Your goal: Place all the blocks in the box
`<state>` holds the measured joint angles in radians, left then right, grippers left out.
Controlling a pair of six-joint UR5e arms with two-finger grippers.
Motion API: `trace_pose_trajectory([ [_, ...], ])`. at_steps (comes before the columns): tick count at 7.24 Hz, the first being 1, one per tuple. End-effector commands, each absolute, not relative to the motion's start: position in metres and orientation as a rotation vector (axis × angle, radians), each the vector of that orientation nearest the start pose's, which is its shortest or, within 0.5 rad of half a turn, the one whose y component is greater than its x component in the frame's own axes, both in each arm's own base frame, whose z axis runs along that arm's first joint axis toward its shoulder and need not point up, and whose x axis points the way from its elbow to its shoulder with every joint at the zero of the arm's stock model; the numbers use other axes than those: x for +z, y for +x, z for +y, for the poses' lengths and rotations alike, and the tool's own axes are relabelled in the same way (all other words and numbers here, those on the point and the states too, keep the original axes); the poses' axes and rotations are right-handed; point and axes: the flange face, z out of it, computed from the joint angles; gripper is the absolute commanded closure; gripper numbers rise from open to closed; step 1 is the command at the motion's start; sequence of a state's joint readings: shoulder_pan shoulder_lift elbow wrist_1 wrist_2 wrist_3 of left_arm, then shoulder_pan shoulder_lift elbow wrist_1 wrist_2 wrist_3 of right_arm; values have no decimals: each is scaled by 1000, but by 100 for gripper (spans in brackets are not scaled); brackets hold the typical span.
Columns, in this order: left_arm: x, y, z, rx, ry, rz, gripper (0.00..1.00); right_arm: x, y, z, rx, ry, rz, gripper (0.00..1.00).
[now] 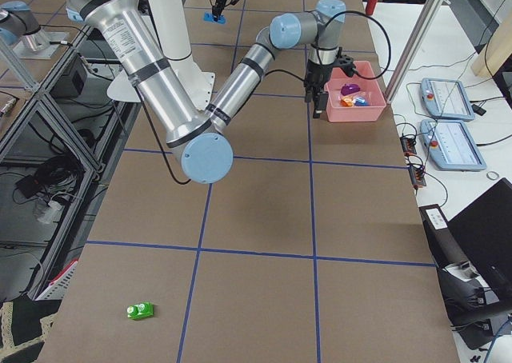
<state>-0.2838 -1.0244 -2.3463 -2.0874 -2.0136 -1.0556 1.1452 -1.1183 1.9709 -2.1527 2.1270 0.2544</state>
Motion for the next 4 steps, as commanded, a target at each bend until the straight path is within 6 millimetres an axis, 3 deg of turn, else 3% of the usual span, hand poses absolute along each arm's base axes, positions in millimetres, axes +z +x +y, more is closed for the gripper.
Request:
trace_pose_trajectory([
  [1, 391, 242, -258, 299, -27, 918, 100, 400, -144, -511, -260, 92, -638, 0],
  [2, 328, 239, -327, 211, -4, 918, 100, 431, -132, -497, -255, 100, -638, 0],
  [3, 266, 253, -380, 144, 5, 895, 100, 464, -119, -476, -276, 124, -646, 0],
  [4, 221, 264, -437, 83, 17, 884, 100, 491, -110, -458, -274, 118, -646, 0],
])
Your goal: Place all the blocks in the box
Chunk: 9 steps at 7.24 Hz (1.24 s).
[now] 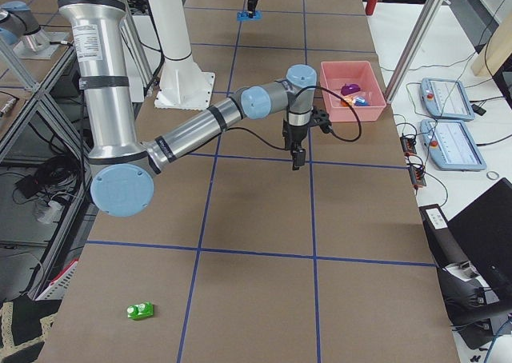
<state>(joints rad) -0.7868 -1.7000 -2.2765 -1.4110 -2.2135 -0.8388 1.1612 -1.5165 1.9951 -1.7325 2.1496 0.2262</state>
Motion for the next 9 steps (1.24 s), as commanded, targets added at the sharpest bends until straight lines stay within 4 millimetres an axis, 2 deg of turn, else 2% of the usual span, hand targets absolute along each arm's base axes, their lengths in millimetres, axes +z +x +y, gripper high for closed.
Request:
trace_pose_trajectory([
  [1, 198, 268, -481, 42, 38, 893, 100, 520, -96, -436, -295, 114, -637, 0],
  [3, 141, 287, -547, -5, 64, 905, 100, 582, -53, -380, -332, 111, -632, 0],
  [4, 122, 304, -575, -67, 59, 928, 100, 608, -22, -361, -348, 134, -635, 0],
  [5, 114, 317, -610, -159, 68, 974, 100, 633, 2, -342, -358, 120, -640, 0],
  [6, 105, 329, -657, -258, 68, 1013, 100, 657, 26, -329, -372, 121, -631, 0],
  [8, 79, 359, -736, -502, 110, 1042, 100, 710, 59, -290, -406, 81, -629, 0],
  [9, 79, 377, -771, -580, 145, 1060, 100, 729, 65, -257, -392, 45, -638, 0],
])
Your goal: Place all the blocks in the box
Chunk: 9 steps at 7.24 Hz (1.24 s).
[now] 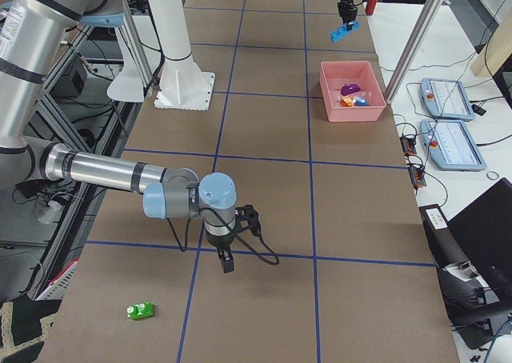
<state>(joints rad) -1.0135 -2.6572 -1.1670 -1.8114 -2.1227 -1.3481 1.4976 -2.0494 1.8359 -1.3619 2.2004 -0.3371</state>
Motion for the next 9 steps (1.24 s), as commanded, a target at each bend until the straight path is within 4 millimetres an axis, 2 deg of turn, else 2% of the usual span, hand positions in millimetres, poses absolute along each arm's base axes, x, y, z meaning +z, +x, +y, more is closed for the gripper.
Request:
trace_pose_trajectory([
  [1, 88, 380, -782, -604, 173, 1058, 100, 757, 66, -221, -386, 44, -639, 0],
  [2, 87, 380, -783, -605, 177, 1059, 100, 792, 67, -188, -379, 46, -650, 0],
  [3, 86, 381, -785, -620, 204, 1046, 100, 827, 67, -162, -374, 38, -667, 0],
  [4, 89, 385, -789, -622, 210, 1044, 100, 848, 68, -143, -363, 22, -674, 0],
  [5, 94, 387, -793, -619, 222, 1055, 100, 861, 68, -125, -354, -6, -691, 0],
  [6, 89, 392, -791, -619, 235, 1054, 100, 869, 68, -105, -349, -22, -696, 0],
  [7, 87, 396, -789, -614, 235, 1054, 100, 872, 69, -82, -348, -37, -697, 0],
  [8, 89, 410, -785, -625, 271, 1038, 100, 873, 69, -63, -343, -51, -697, 1],
  [9, 96, 423, -785, -634, 312, 1034, 100, 874, 69, -59, -337, -59, -701, 2],
])
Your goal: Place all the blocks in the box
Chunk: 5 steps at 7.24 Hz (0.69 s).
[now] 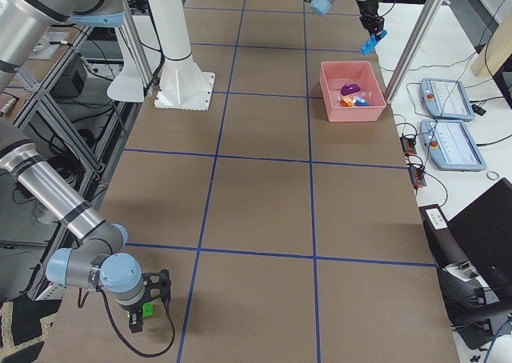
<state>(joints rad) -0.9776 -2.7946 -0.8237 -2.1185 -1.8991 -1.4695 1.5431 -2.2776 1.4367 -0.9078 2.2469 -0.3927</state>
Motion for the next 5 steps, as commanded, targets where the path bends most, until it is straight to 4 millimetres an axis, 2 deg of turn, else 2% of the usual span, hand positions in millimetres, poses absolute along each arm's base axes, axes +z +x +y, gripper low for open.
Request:
trace_pose_trajectory([
  [1, 105, 439, -781, -627, 312, 1023, 100, 875, 69, -61, -328, -63, -698, 5],
  [2, 106, 460, -770, -620, 328, 1012, 100, 878, 70, -59, -324, -71, -694, 10],
  [3, 111, 471, -766, -618, 329, 1000, 100, 878, 70, -64, -325, -66, -689, 12],
  [4, 111, 492, -753, -594, 317, 1002, 100, 879, 70, -64, -325, -66, -689, 12],
  [5, 113, 501, -746, -572, 311, 1000, 9, 879, 70, -65, -323, -63, -687, 18],
])
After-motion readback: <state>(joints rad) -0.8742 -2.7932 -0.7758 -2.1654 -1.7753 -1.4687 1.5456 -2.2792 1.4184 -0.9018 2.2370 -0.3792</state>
